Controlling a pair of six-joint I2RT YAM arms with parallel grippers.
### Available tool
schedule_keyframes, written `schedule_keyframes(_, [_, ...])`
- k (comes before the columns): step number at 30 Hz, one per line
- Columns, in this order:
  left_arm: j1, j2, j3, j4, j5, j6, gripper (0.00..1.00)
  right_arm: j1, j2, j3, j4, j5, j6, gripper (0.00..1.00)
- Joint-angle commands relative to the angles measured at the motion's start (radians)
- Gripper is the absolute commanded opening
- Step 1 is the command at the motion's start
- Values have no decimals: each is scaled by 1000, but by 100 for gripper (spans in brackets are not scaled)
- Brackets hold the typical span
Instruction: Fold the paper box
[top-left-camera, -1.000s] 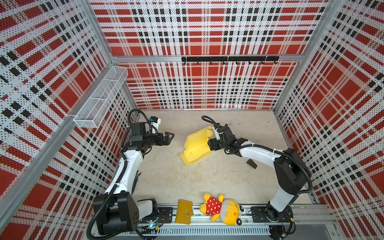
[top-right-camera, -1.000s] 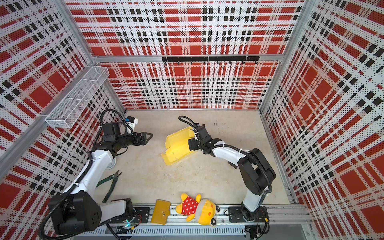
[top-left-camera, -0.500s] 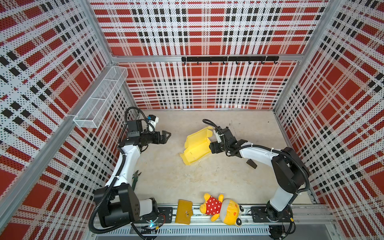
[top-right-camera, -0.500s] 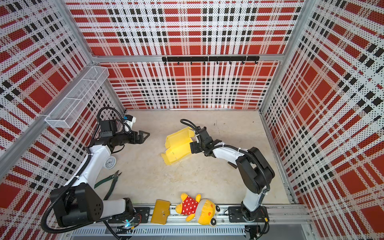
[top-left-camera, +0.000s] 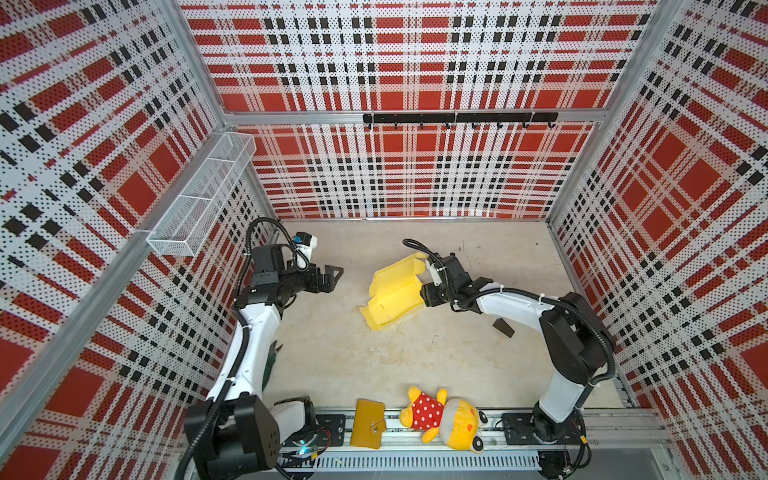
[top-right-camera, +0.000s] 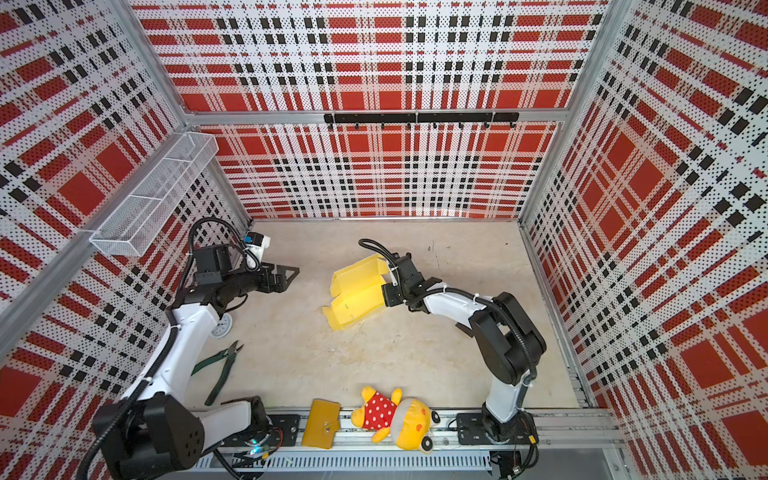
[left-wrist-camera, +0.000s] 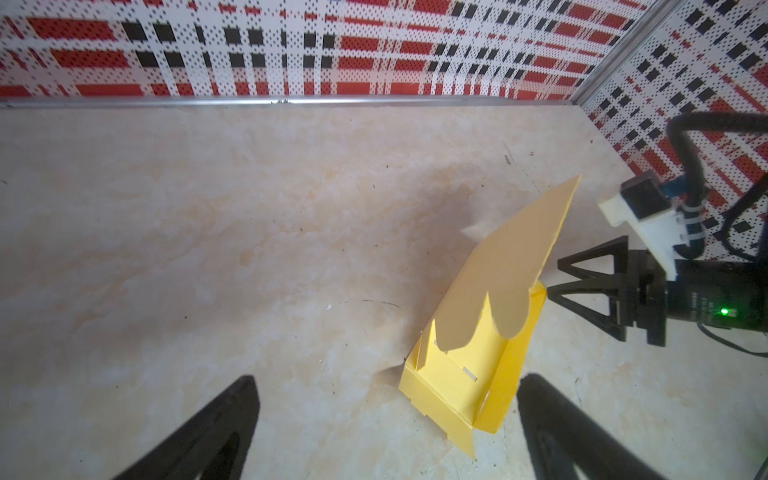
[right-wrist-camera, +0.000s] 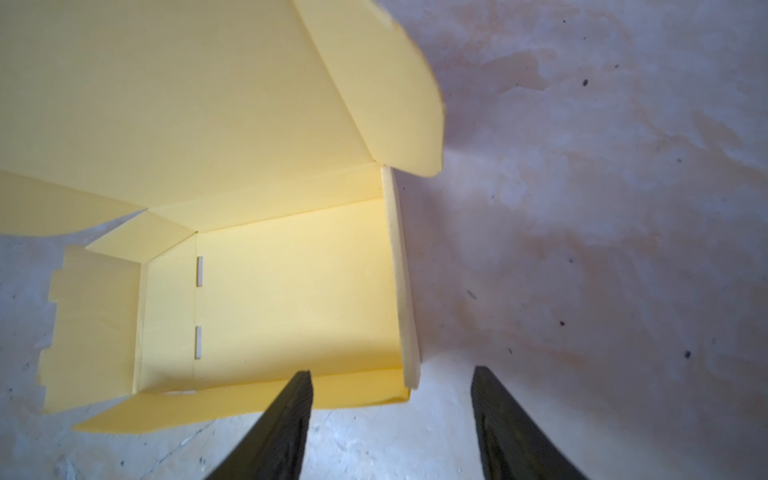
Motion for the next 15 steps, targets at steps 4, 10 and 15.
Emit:
schedule_keyframes(4, [-51,-22,13,9,-11,-10,100,4,106,89,52,-16,28,60])
schedule_keyframes(10, [-84,68,56,10,24,-46,100,-1,180,180,1,16,141,56])
schedule_keyframes(15, [-86,107,91,-18,11,-48,99,14,242,248,-32,49,167,52])
